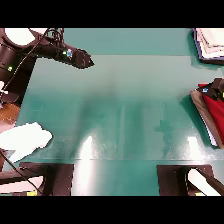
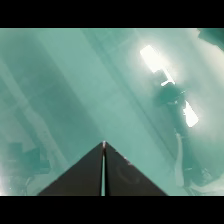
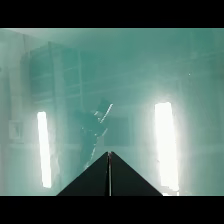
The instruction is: Fold the shirts.
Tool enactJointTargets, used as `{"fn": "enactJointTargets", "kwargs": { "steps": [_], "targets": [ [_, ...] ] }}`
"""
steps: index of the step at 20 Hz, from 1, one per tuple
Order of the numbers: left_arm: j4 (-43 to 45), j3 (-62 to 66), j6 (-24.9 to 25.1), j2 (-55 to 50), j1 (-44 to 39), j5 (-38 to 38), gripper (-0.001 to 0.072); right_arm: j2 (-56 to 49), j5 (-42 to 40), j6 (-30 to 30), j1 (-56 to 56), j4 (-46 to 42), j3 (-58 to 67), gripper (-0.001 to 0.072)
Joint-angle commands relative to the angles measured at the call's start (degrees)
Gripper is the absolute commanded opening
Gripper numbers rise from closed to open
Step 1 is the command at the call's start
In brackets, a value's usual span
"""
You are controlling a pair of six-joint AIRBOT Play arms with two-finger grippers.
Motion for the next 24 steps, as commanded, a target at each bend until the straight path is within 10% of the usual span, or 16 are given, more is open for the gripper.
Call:
{"fn": "enactJointTargets", "kwargs": {
  "steps": [1,4,15,16,17,18,24],
  "targets": [
    [-0.2,0.0,0.0,0.0,0.0,0.2,0.0024,0.0,0.6,0.0,0.0,0.0,0.0,0.0018],
    [-0.1,0.2,-1.3,0.3,0.6,5.2,0.0024,0.0,0.6,0.0,0.0,0.0,0.0,0.0018],
    [22.7,-27.3,-8.0,32.7,30.9,-12.9,0.0026,0.0,1.9,-0.2,-0.1,0.0,0.0,0.0018],
    [23.6,-31.1,-8.2,34.3,32.9,-15.1,0.0164,0.0,1.9,-0.3,-0.1,0.0,0.0,0.0018],
    [25.3,-35.1,-10.0,35.4,34.4,-16.8,0.0566,0.0,1.9,-0.4,-0.1,0.0,0.0,0.0018],
    [27.6,-38.7,-12.7,35.8,35.3,-17.6,0.072,0.0,2.0,-0.9,-0.1,0.0,0.0,0.0018],
    [38.0,-58.2,-19.5,35.8,35.9,-12.1,0.0718,0.0,1.9,-2.3,-0.1,0.0,0.0,0.0018]
  ]
}}
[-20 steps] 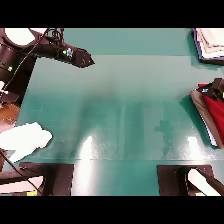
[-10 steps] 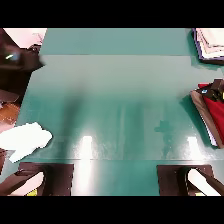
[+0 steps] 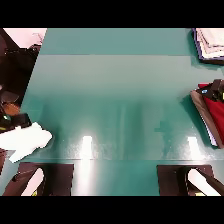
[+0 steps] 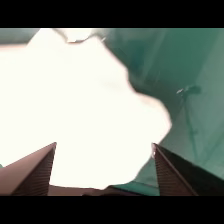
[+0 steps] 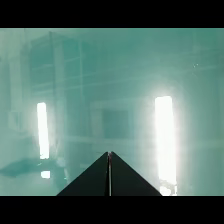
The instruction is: Fold the shirts.
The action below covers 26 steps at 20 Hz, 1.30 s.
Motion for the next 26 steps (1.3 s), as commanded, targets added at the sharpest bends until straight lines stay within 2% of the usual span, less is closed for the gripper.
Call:
{"fn": "enactJointTargets", "kwargs": {
  "steps": [1,4,5,6,7,10,13,17,20,23,26],
  "targets": [
    [5.0,-10.6,-5.6,0.7,0.9,4.6,0.0718,0.0,0.0,-0.7,0.0,0.0,0.0,0.0018],
    [5.0,-14.0,-7.9,0.7,0.9,7.0,0.0715,0.0,0.0,-0.7,0.0,0.0,0.0,0.0018],
    [5.0,-14.0,-7.8,0.7,0.9,7.0,0.054,0.0,0.0,-0.7,0.0,0.0,0.0,0.0018],
    [5.0,-14.0,-7.5,0.7,0.9,7.3,0.0183,0.0,0.0,-0.7,0.0,0.0,0.0,0.0018],
    [5.0,-14.0,-7.5,0.7,0.9,8.0,0.0035,0.0,0.0,-0.7,0.0,0.0,0.0,0.0018],
    [3.2,-8.6,-7.6,0.7,0.9,8.5,0.0023,0.0,-0.1,-0.6,0.0,0.3,0.0,0.0018],
    [-3.8,8.1,-3.5,0.7,-2.7,8.4,0.0022,0.0,-0.7,-0.6,0.0,4.3,0.4,0.0018],
    [-13.5,34.2,1.4,-0.7,-17.9,9.9,0.0021,0.0,-2.4,-0.5,2.3,5.0,8.3,0.0018],
    [-17.8,48.9,3.7,-7.3,-30.9,7.6,0.0021,0.0,-5.2,-0.5,5.2,5.0,15.8,0.0018],
    [-21.7,57.7,8.5,-17.7,-42.2,2.6,0.0023,-0.2,-6.5,-0.5,7.5,4.6,22.2,0.0018],
    [-25.6,59.3,16.2,-28.2,-50.3,0.9,0.0023,-0.3,-5.2,0.1,8.0,4.6,26.8,0.0018]
  ]
}}
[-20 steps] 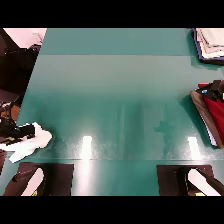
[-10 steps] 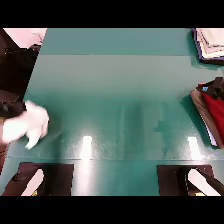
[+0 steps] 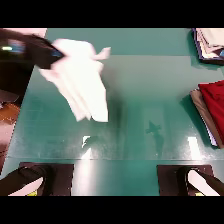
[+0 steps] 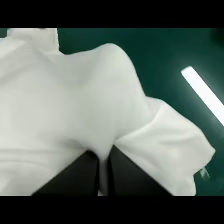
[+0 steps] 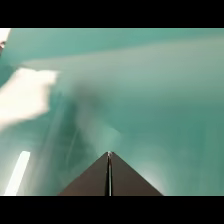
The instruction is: Fold the shirts.
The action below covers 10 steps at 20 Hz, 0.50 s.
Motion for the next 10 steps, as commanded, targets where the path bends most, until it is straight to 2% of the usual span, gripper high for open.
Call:
{"fn": "enactJointTargets", "kwargs": {
  "steps": [1,4,5,6,7,10],
  "targets": [
    [-7.0,4.4,9.5,-12.1,-9.7,-2.5,0.0023,-0.1,0.5,1.1,0.9,-0.1,5.7,0.0018],
    [-13.3,4.4,12.3,-20.6,-10.4,-0.9,0.0028,0.0,2.1,1.2,0.9,-0.1,7.3,0.0018],
    [-13.3,4.4,12.3,-21.9,-9.5,-0.4,0.0264,0.0,3.0,1.2,0.9,-0.1,7.3,0.0018],
    [-13.3,4.3,12.1,-22.4,-7.9,-0.4,0.0645,-0.1,3.8,1.2,0.9,-0.1,7.2,0.0018],
    [-13.4,4.3,11.0,-22.4,-5.4,-0.6,0.0704,-0.1,4.4,1.3,0.9,-0.2,7.2,0.0018],
    [-13.4,4.3,9.7,-20.3,3.7,-4.0,0.0707,-0.2,4.4,1.4,0.9,-0.2,7.2,0.0018]
  ]
}}
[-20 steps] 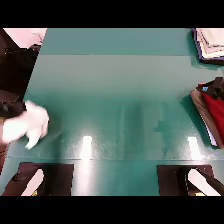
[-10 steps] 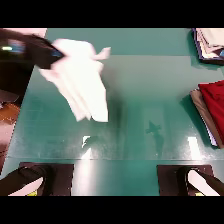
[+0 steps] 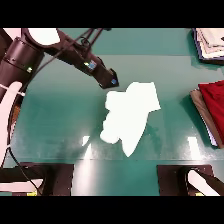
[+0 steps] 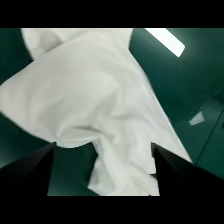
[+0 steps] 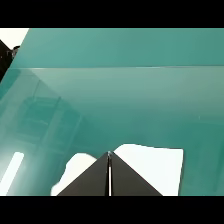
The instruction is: Fold the shirts.
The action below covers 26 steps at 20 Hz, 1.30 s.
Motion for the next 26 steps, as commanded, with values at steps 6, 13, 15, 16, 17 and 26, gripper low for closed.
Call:
{"fn": "enactJointTargets", "kwargs": {
  "steps": [6,13,15,16,17,26],
  "targets": [
    [-3.0,-24.8,-2.6,7.7,11.6,-4.8,0.0706,-0.2,1.0,0.3,0.1,-4.6,0.3,0.0018],
    [-7.8,-57.6,-1.6,10.1,-2.0,18.9,0.0707,-1.1,1.1,0.5,0.1,-5.8,0.3,0.0018],
    [-8.0,-58.6,-1.5,9.9,-5.5,22.8,0.0707,-1.7,1.9,1.7,0.1,-5.8,0.3,0.0018],
    [-8.0,-58.6,-1.6,9.8,-6.7,24.2,0.0707,-2.0,2.6,1.9,0.1,-5.8,0.3,0.0018],
    [-8.2,-58.5,-1.7,9.6,-7.6,25.2,0.0707,-2.3,3.3,1.9,0.1,-5.8,0.3,0.0018],
    [-6.4,-57.6,-3.1,9.0,-9.7,28.6,0.0024,-3.1,3.9,2.9,0.1,-5.8,0.3,0.0018]
  ]
}}
